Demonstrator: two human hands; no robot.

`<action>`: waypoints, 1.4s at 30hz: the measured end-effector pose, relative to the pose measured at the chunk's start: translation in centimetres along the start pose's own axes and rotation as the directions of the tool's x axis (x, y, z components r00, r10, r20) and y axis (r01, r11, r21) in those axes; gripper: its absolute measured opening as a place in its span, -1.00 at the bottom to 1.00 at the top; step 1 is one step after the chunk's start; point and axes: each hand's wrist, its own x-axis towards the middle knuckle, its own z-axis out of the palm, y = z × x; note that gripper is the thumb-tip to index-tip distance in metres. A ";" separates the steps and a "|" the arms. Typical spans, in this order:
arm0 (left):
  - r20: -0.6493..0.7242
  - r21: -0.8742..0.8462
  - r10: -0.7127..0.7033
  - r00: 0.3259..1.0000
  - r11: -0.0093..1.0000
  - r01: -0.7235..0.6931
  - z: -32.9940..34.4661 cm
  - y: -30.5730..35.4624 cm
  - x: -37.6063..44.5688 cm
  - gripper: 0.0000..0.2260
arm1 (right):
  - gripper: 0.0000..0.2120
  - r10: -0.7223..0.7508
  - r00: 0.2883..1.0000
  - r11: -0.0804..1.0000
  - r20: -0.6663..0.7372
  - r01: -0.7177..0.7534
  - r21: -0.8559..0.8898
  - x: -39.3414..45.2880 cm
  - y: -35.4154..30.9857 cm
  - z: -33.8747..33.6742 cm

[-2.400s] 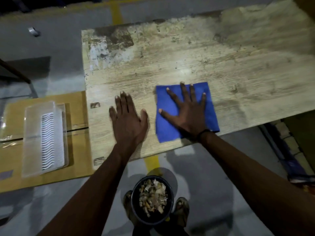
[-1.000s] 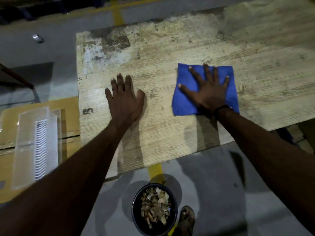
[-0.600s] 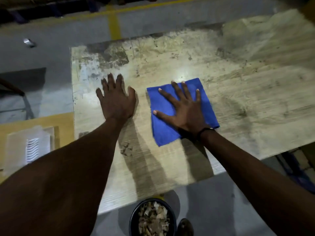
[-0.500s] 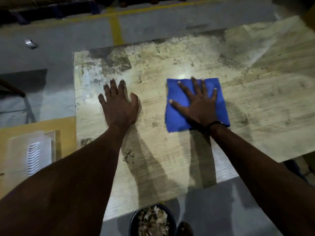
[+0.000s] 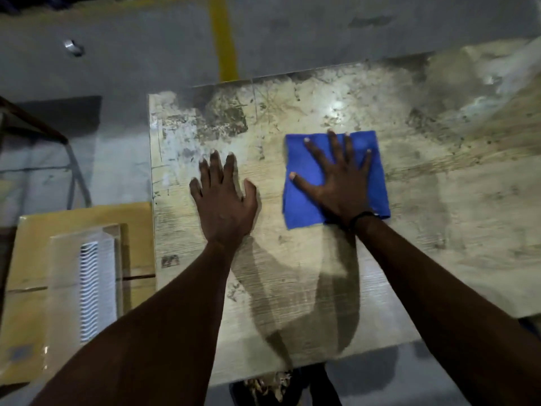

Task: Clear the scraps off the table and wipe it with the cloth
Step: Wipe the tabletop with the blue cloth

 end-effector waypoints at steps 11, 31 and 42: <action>0.013 -0.022 -0.037 0.999 0.999 0.037 -0.1 0.0 0.4 -0.42 | -0.21 -0.209 0.978 0.977 -0.009 0.209 -0.044 5.7 -3.5 1.9; 0.035 -0.042 -0.073 0.997 0.996 0.074 -0.5 0.5 0.7 -0.41 | -0.24 0.018 0.999 1.000 0.039 -0.018 -0.010 15.0 0.7 0.6; 0.039 -0.041 -0.074 0.996 0.996 0.076 -0.2 0.2 0.8 -0.40 | -0.22 -0.292 0.945 0.956 0.145 0.293 0.016 18.5 -7.1 3.1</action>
